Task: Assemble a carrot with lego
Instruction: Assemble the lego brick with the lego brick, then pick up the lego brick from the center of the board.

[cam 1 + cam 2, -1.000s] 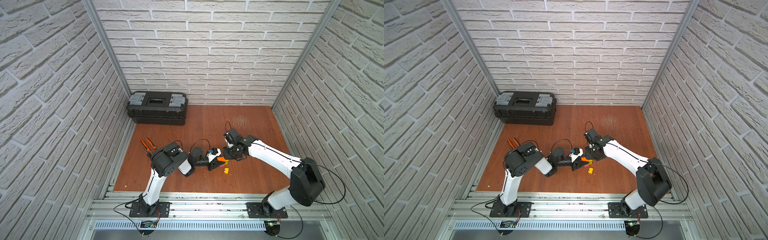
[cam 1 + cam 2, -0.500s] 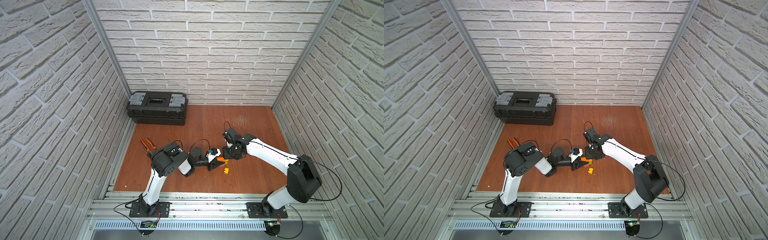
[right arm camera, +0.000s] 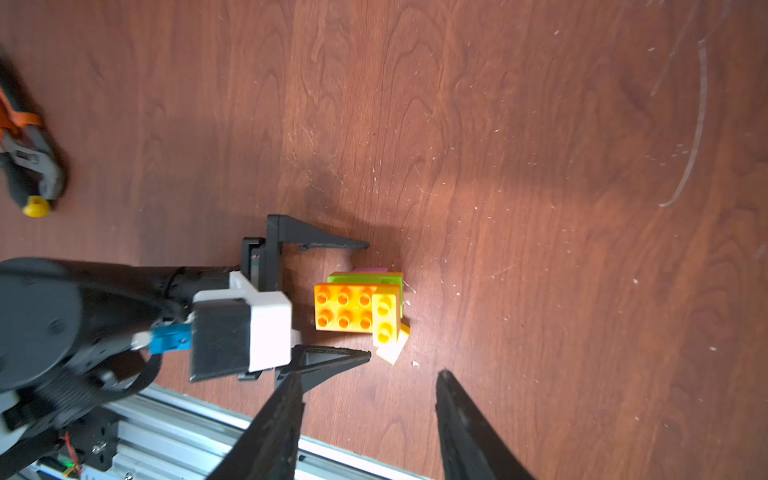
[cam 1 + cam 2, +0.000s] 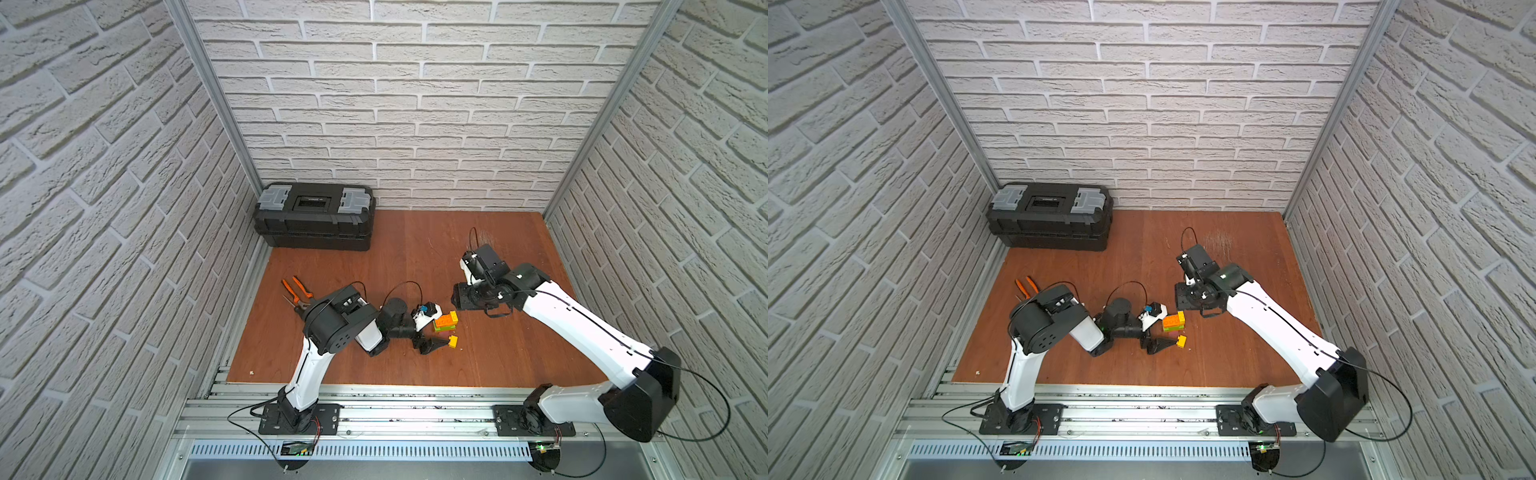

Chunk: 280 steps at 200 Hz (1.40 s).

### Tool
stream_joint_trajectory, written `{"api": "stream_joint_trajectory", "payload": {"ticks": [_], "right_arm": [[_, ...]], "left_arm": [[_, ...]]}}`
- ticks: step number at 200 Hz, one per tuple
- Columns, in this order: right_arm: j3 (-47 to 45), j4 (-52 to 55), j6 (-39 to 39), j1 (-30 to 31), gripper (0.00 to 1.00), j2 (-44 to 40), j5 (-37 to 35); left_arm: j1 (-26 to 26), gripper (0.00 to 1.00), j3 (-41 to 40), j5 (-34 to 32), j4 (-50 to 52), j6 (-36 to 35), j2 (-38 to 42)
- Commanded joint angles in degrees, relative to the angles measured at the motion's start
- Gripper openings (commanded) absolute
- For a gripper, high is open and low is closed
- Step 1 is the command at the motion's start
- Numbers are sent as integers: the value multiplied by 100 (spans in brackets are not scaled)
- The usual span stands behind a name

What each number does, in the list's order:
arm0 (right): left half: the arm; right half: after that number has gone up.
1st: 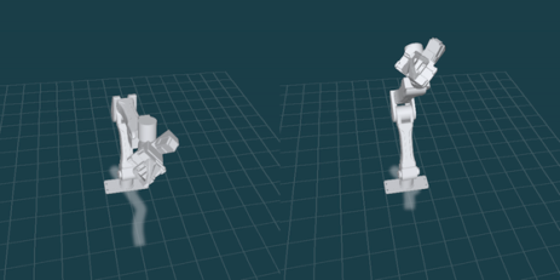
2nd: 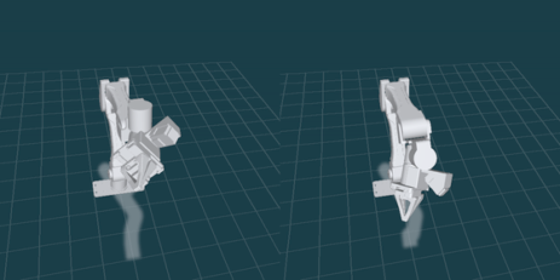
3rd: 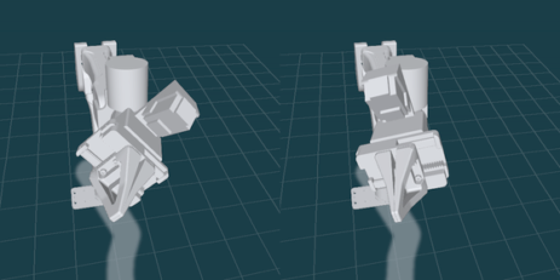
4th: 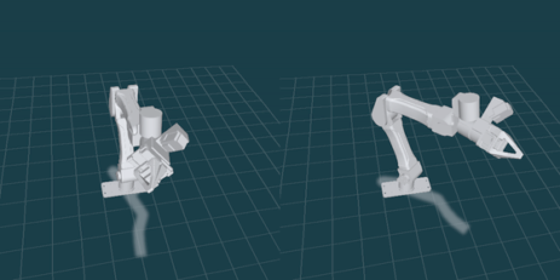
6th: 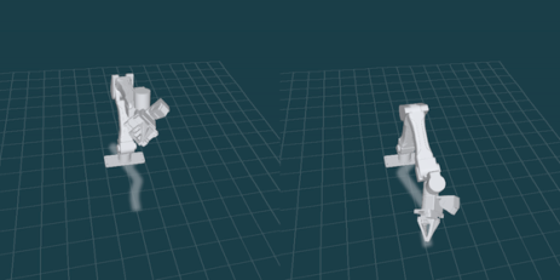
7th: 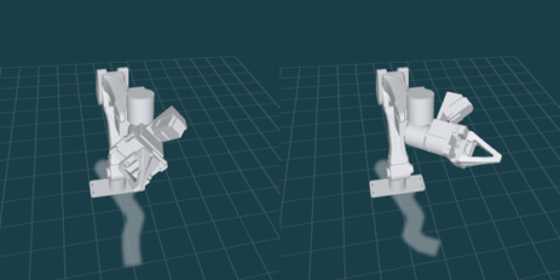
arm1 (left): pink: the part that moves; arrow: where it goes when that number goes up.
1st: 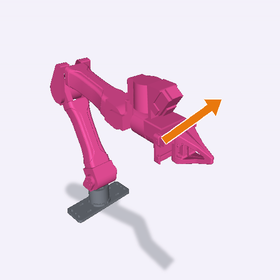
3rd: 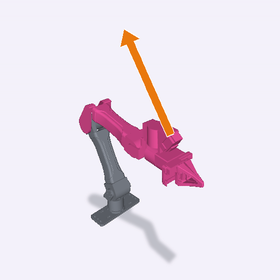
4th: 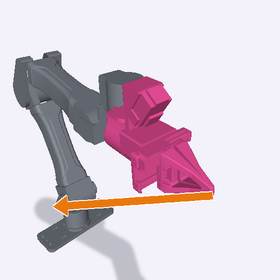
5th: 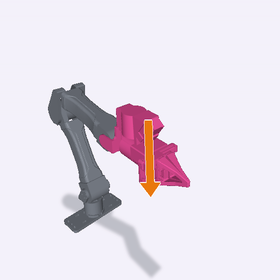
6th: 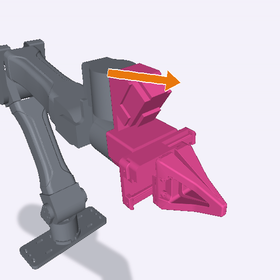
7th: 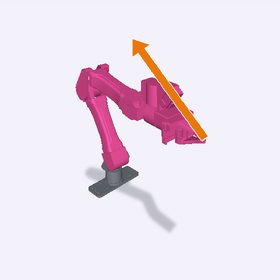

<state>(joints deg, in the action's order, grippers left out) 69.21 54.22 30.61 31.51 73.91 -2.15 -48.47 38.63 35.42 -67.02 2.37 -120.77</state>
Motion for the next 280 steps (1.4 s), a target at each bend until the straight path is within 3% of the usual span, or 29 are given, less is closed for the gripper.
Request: {"api": "stream_joint_trajectory", "payload": {"ticks": [1,52,66,109,132,158,198,246,280], "right_arm": [[-493,37,-72,-30,52,-590,-219],[-2043,-250,-57,-91,52,-1967,-333],[-2282,-199,78,-92,46,-2101,-247],[-2675,-467,600,-92,43,-1760,471],[-2895,-793,1153,0,52,-1305,703],[-3213,-1501,1509,304,54,-1157,638],[-3339,-2134,1618,454,52,-823,519],[-3253,-2281,1789,589,53,-499,227],[-3169,-2431,1844,822,56,-85,-4]], "left_arm": [[-50,98,-78,-50,228,-134,-1],[-126,98,-351,-389,203,-271,244],[-129,98,-495,-547,134,-290,389],[-137,98,-1029,-1031,-4,-290,1035],[-197,98,-1476,-1514,-241,-223,1552],[-450,98,-1910,-2339,-97,-264,2441],[-1017,98,-2087,-3295,1352,-589,4382],[-1050,98,-2267,-4423,2819,197,6621],[-954,98,-2208,-5038,3872,1061,7692]]}}
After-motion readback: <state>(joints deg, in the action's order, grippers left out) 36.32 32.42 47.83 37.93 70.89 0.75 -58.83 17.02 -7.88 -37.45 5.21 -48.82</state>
